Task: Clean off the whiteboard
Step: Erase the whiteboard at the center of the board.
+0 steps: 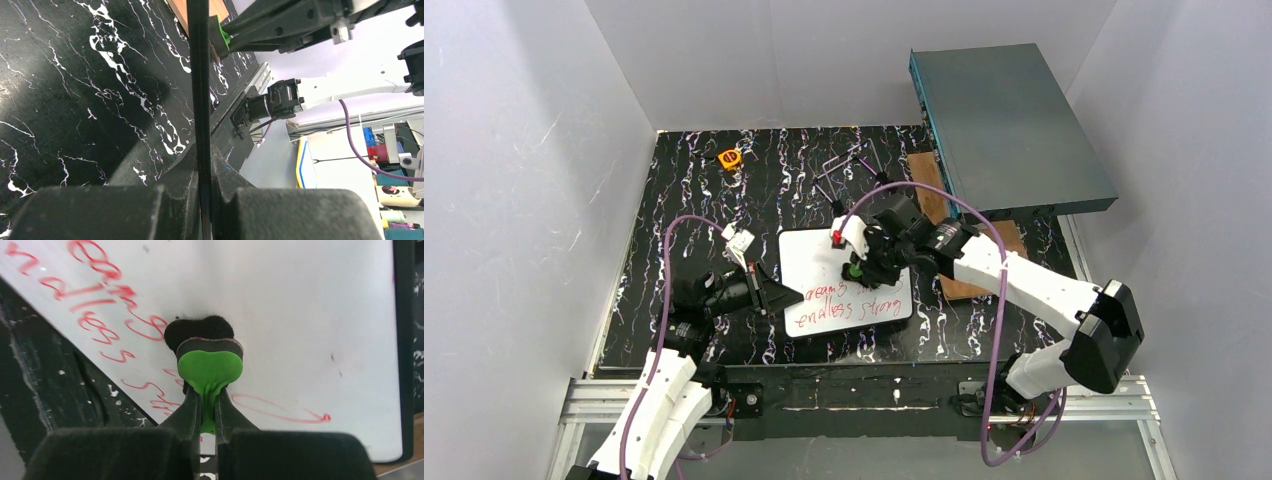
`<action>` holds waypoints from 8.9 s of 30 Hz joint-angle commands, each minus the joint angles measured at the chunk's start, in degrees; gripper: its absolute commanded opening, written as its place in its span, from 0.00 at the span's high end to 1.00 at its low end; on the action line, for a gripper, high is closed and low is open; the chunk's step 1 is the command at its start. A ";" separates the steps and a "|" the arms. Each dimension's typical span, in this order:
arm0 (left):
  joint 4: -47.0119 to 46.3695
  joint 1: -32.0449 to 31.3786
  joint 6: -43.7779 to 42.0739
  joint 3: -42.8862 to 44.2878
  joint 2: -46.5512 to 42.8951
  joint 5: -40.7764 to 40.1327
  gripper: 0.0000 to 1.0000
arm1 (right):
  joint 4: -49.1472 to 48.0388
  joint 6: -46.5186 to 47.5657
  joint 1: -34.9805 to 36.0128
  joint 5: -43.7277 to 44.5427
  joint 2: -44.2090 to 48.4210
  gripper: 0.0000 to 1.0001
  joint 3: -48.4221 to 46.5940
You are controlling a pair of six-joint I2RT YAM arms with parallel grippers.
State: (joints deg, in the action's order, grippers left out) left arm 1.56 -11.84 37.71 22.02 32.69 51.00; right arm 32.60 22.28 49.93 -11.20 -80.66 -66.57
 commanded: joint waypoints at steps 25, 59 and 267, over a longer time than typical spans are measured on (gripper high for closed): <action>-5.08 -0.38 -0.41 1.62 -1.53 3.05 1.00 | -3.03 -0.49 -8.53 3.10 -1.82 0.99 -9.58; -5.27 -0.38 -0.43 1.62 -0.33 3.25 1.00 | -5.01 5.20 3.72 -0.52 3.09 0.99 0.31; -4.99 -0.38 -0.71 1.71 -1.40 3.40 1.00 | 3.28 1.94 13.50 16.16 -17.11 0.99 -26.92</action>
State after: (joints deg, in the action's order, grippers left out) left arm 3.01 -11.79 37.06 22.00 32.53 47.81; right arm 35.00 27.22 61.43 5.34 -93.65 -85.36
